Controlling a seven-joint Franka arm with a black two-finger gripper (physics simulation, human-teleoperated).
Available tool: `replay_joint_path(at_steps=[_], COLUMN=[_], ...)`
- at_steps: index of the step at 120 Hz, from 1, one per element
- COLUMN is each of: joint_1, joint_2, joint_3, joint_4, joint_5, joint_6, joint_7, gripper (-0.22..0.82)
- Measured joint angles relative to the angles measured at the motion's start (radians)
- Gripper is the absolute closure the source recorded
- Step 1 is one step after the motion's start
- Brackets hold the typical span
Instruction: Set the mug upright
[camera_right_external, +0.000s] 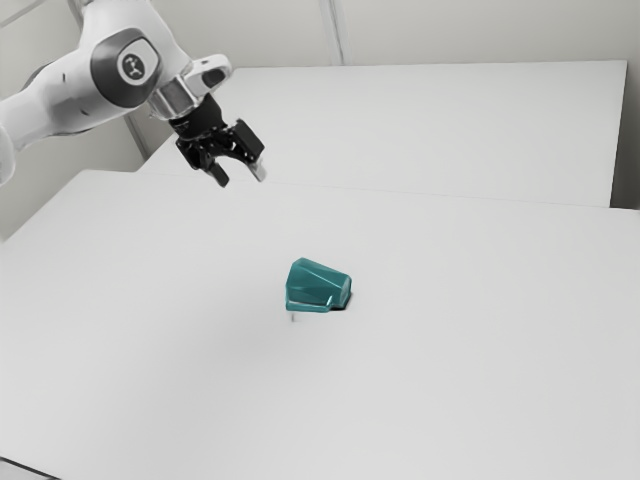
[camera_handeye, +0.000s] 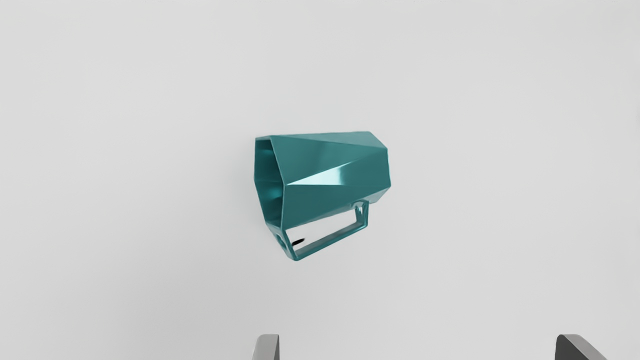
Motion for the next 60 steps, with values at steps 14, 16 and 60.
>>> replay_joint_path(at_steps=[14,16,60], joint_1=[-0.013,-0.016,-0.065], joint_2=[-0.001,-0.001,0.005], joint_3=[0.013,0.017,0.076], joint_4=[-0.062,-0.071,-0.247], joint_5=[-0.105,-0.120,-0.348], joint_6=[0.072,0.080,0.209], joint_7=[0.059,0.068,0.296], gripper=[0.00,0.00,0.00])
